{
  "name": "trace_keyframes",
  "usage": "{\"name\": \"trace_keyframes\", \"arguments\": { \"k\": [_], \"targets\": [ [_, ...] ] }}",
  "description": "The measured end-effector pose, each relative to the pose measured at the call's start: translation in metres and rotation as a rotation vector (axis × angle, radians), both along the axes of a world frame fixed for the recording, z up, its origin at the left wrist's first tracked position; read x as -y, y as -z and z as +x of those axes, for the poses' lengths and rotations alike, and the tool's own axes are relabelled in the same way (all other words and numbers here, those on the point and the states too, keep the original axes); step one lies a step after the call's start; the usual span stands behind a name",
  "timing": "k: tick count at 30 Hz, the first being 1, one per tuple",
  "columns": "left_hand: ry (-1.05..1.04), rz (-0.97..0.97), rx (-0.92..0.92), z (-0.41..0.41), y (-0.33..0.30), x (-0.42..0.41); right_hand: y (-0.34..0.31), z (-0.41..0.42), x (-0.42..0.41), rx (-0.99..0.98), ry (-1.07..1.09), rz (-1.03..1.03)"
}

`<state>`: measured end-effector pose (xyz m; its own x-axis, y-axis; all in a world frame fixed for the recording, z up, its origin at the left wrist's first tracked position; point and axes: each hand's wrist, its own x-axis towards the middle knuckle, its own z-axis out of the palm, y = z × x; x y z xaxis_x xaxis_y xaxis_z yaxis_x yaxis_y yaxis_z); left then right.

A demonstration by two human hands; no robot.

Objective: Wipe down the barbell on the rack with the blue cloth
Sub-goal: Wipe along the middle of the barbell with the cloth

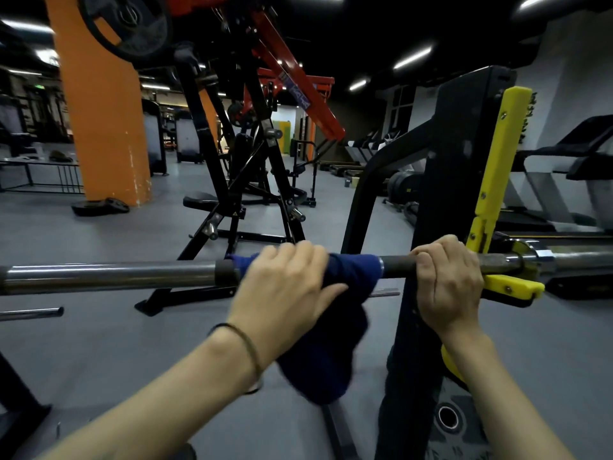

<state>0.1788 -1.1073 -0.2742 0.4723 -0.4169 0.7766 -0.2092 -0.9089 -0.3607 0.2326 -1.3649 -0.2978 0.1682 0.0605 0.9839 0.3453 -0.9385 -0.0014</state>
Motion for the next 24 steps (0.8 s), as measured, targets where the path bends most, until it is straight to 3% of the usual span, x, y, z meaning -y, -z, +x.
{"name": "trace_keyframes", "arguments": {
  "k": [4, 7, 12, 19, 24],
  "targets": [
    [-0.074, -0.067, -0.045, -0.014, 0.004, -0.026, 0.001, 0.002, -0.003, 0.011, -0.002, 0.029],
    [-0.038, -0.119, -0.065, -0.004, 0.005, 0.018, 0.002, 0.003, -0.010, 0.019, 0.030, 0.074],
    [0.015, -0.004, -0.116, 0.016, 0.011, 0.091, 0.003, 0.002, -0.002, 0.026, 0.021, 0.017],
    [-0.008, 0.024, -0.072, -0.005, 0.016, -0.006, 0.003, 0.000, 0.008, 0.001, 0.006, -0.094],
    [-0.139, -0.097, -0.076, -0.014, 0.016, -0.027, 0.003, 0.003, -0.008, 0.013, 0.044, 0.051]
  ]
}}
